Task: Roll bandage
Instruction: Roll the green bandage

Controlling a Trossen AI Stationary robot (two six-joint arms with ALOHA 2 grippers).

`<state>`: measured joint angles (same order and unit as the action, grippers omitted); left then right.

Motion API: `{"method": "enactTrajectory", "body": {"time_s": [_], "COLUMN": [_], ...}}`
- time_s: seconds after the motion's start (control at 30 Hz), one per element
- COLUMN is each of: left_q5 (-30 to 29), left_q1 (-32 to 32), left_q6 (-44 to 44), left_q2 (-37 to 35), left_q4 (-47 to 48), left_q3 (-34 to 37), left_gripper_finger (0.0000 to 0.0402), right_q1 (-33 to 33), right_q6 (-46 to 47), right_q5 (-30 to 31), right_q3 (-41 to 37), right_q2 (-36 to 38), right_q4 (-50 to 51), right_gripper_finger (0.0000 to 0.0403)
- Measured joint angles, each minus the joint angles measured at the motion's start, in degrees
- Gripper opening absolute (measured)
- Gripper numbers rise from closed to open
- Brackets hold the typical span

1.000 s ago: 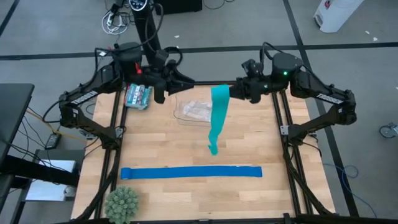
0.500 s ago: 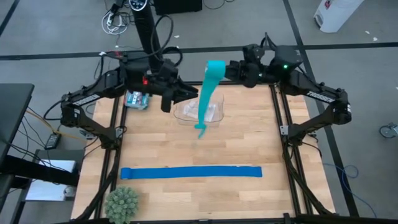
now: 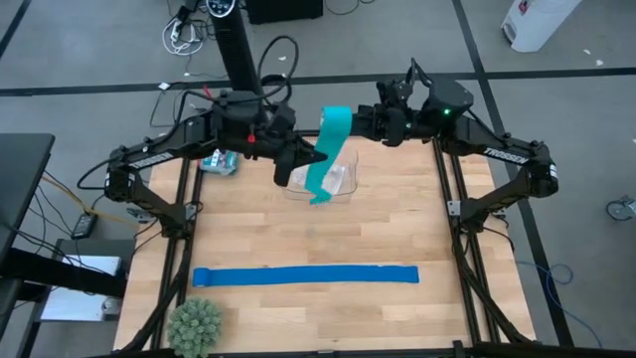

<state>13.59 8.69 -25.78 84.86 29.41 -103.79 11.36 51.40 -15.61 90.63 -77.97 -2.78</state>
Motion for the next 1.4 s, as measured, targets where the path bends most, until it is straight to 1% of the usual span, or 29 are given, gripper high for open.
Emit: {"method": "enactTrajectory", "body": {"time_s": [0.03,0.1,0.23,0.33,0.53,0.67,0.73,0.8,0.93,1.0,1.1,1.3,1.4], "left_q5": [0.3,1.0,2.4,4.1,5.5,5.5,5.5,5.4,4.0,3.3,2.0,-3.4,-4.4], "left_q1": [-0.1,-0.3,-1.2,-2.2,-4.3,-5.3,-5.4,-5.4,-5.4,-5.3,-4.5,-2.6,-2.2], "left_q6": [0.1,0.1,0.0,0.0,-2.8,-4.3,-4.7,-4.7,-4.7,-4.6,-4.4,-3.0,-3.0], "left_q2": [0.0,0.0,-0.2,-0.2,-0.2,-0.1,-0.1,-0.1,-0.1,-0.1,-0.1,-0.1,-0.1], "left_q4": [0.6,1.3,4.9,5.7,4.8,4.7,4.8,4.8,4.7,4.7,4.9,5.8,6.0], "left_q3": [0.0,0.0,0.0,0.0,0.0,0.0,0.0,0.0,0.0,0.0,0.0,0.0,0.0], "left_gripper_finger": [0.0020,0.0009,0.0005,0.0004,0.0002,0.0002,0.0002,0.0002,0.0004,0.0005,0.0005,0.0006,0.0007], "right_q1": [0.0,0.1,1.5,3.0,8.1,11.3,12.7,13.3,12.0,10.5,7.9,2.5,0.3], "right_q6": [0.0,1.0,5.3,5.2,-3.6,-9.0,-9.1,-7.4,-2.9,-1.0,0.7,3.7,4.5], "right_q5": [0.2,0.9,0.5,-0.4,-0.6,1.3,1.1,-0.3,-5.3,-6.4,-6.7,-7.0,-7.0], "right_q3": [0.0,0.0,0.0,0.0,0.0,0.0,0.0,0.0,0.0,0.0,0.0,0.0,0.0], "right_q2": [0.1,0.3,0.3,0.3,0.3,0.3,0.3,0.3,0.6,0.8,0.9,0.9,0.9], "right_q4": [-0.2,-0.1,-0.1,0.0,3.8,9.0,9.6,7.4,-0.2,-1.8,-1.6,-1.0,0.0], "right_gripper_finger": [0.0004,0.0004,0.0003,0.0003,0.0001,0.0001,0.0000,0.0000,0.0000,0.0000,0.0000,0.0000,0.0000]}}
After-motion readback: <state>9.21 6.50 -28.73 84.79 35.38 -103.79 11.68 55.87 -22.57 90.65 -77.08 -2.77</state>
